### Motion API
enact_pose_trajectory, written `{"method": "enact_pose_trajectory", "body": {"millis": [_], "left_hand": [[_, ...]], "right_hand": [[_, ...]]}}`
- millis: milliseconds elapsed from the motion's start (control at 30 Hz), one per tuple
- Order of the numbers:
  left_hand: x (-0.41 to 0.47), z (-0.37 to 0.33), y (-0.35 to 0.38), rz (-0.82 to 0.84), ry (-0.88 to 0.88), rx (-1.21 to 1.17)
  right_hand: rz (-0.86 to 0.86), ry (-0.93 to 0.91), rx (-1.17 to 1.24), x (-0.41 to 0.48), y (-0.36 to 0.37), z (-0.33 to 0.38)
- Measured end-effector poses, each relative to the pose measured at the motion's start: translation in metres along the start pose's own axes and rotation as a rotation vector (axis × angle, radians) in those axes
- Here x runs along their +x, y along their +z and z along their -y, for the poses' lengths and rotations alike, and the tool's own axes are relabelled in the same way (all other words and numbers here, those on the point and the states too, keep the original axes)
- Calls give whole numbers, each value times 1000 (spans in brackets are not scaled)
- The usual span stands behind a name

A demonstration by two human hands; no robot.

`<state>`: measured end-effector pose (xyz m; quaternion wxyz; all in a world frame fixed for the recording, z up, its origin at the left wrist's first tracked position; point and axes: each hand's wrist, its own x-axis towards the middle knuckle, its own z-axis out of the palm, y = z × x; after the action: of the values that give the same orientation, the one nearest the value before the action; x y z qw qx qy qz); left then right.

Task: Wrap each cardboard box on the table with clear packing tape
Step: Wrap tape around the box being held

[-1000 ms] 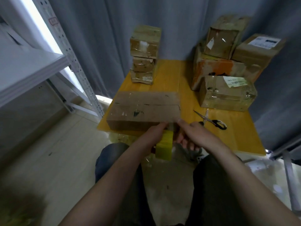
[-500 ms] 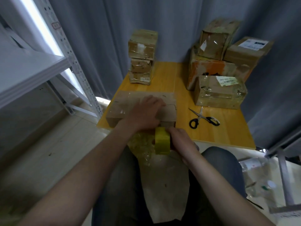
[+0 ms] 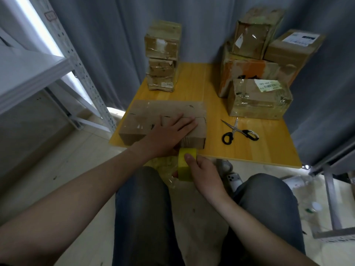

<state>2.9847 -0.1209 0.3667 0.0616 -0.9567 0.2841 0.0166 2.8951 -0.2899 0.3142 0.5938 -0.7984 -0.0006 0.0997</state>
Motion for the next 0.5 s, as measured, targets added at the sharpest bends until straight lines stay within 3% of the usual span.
{"method": "enact_pose_trajectory", "body": {"millis": [333, 500], "left_hand": [[-3, -6, 18, -105, -76, 143], [-12, -11, 9, -118, -53, 150]], "right_hand": [[71, 154, 29, -10, 0, -19], [63, 71, 14, -37, 10, -16]]}}
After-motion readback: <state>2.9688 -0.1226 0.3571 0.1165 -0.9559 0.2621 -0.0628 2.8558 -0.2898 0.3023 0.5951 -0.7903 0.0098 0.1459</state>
